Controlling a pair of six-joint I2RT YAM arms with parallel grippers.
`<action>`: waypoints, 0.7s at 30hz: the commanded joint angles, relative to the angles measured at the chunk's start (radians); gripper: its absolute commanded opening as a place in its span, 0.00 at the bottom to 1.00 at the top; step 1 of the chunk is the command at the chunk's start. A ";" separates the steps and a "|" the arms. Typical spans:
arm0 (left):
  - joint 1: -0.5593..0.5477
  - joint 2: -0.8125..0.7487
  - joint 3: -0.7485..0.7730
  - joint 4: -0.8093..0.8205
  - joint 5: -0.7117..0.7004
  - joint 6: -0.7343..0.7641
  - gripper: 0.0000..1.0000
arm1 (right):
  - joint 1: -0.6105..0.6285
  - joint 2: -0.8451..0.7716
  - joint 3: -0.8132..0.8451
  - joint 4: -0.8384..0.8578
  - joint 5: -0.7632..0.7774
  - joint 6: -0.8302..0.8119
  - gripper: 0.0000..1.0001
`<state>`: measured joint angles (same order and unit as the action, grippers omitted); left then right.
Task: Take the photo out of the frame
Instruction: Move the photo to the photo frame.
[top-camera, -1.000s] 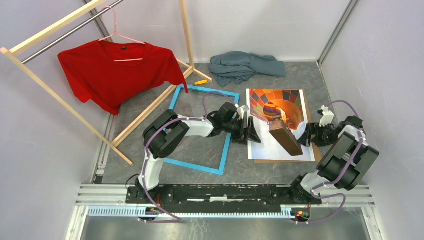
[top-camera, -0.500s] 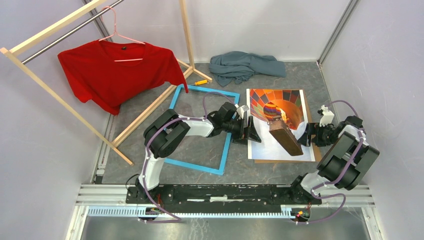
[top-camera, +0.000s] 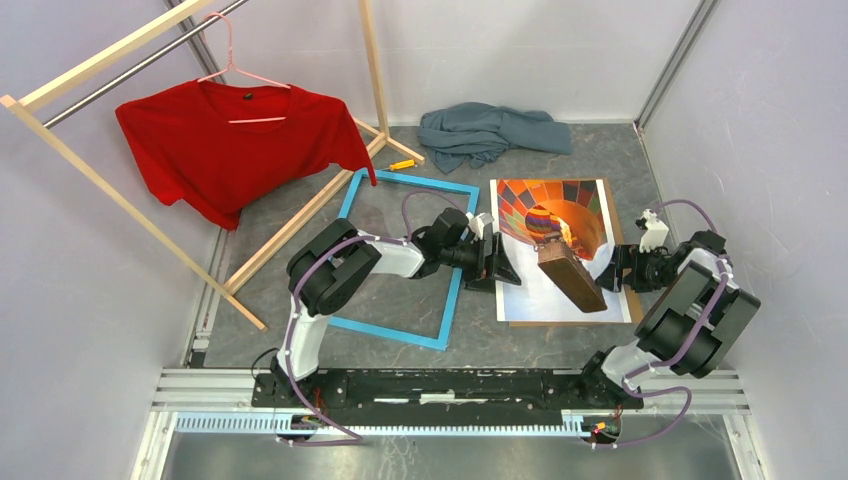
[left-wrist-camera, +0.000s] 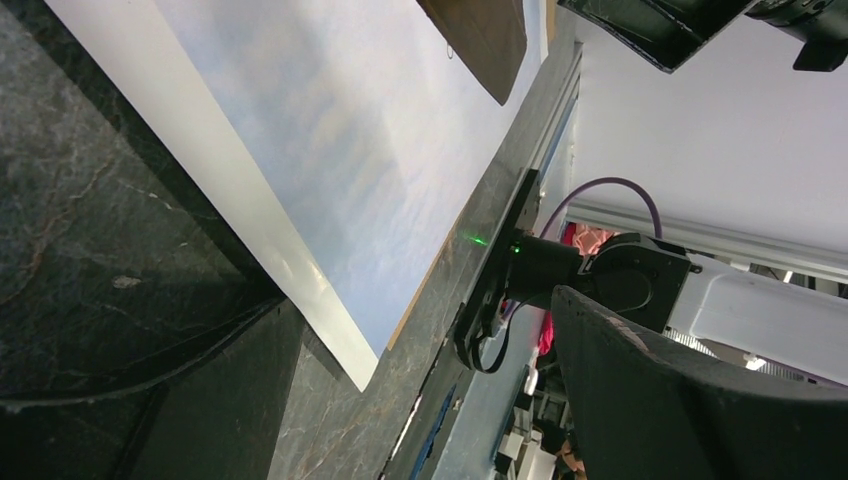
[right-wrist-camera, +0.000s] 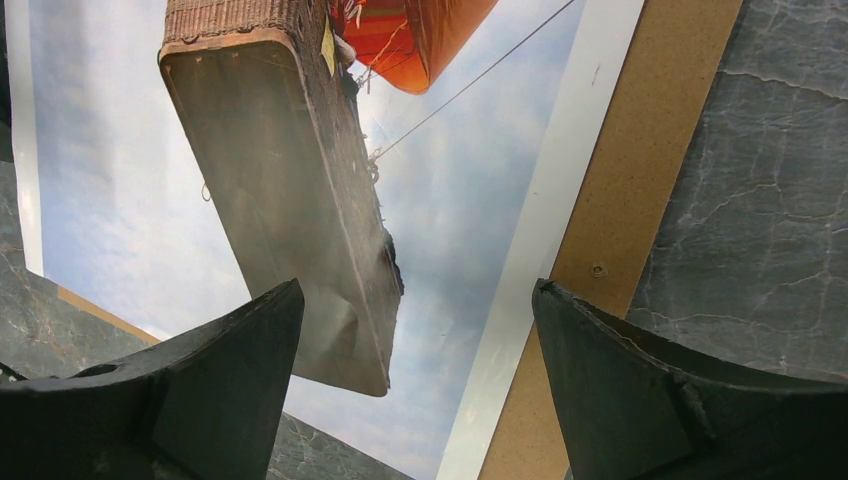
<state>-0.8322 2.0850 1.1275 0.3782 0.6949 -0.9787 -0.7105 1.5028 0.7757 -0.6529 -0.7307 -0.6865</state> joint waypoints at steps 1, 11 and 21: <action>0.007 -0.005 -0.009 0.083 0.037 -0.057 0.98 | 0.013 0.029 -0.007 -0.028 -0.004 -0.008 0.92; 0.029 -0.013 0.002 0.108 0.043 -0.060 0.97 | 0.015 0.031 -0.006 -0.028 -0.006 -0.007 0.92; 0.035 0.000 0.012 0.087 0.012 -0.028 0.96 | 0.019 0.032 -0.007 -0.026 -0.004 -0.004 0.92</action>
<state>-0.8005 2.0850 1.1152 0.4442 0.7158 -1.0107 -0.7082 1.5047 0.7773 -0.6521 -0.7307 -0.6865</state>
